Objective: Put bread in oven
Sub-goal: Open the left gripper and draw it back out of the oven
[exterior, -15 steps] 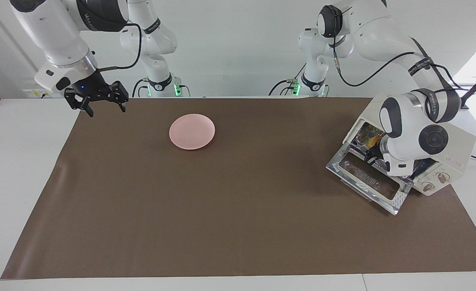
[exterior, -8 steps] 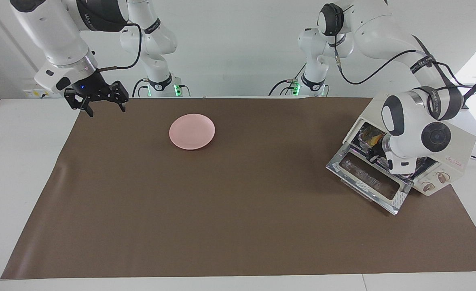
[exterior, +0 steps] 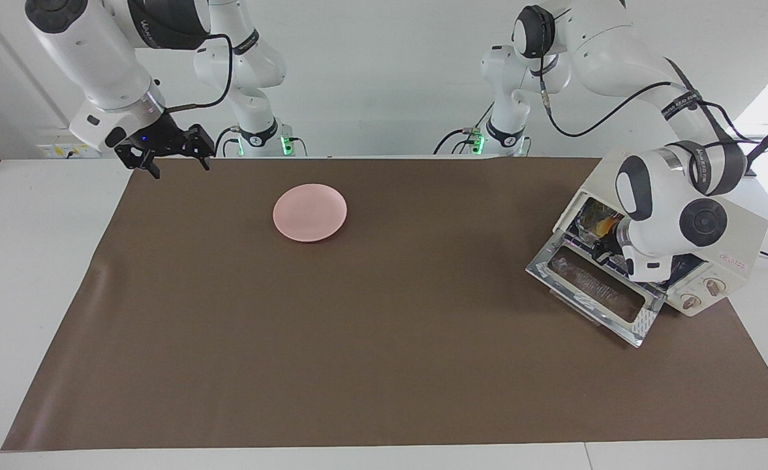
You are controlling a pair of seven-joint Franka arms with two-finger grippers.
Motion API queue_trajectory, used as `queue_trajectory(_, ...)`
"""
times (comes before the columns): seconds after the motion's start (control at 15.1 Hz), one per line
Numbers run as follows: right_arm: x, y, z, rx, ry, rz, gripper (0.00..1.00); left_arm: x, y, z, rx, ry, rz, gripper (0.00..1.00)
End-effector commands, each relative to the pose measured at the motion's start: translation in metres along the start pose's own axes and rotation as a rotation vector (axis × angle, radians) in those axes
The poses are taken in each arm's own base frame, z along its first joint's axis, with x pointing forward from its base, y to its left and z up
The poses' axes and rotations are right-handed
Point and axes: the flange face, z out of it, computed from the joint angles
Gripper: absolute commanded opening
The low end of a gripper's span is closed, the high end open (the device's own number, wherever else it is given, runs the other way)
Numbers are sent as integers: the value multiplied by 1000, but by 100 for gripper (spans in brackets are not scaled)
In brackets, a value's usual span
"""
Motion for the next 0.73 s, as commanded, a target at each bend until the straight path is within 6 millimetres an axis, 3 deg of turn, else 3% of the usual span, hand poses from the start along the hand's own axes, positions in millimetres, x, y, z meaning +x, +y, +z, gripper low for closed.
queue_trajectory(0.0, -10, 7, 0, -3, -7, 29, 100, -1, -9, 2, -6, 11, 3, 39)
queue_trajectory(0.07, -10, 8, 0, -3, -5, 32, 100, -1, -9, 2, -6, 11, 1, 99)
queue_trajectory(0.53, -9, 6, 0, -4, -7, 26, 100, -4, 3, -8, -34, 68, 50, 100)
queue_trajectory(0.66, -9, 6, 0, -4, -7, 26, 100, -9, 3, -21, -52, 91, 118, 100)
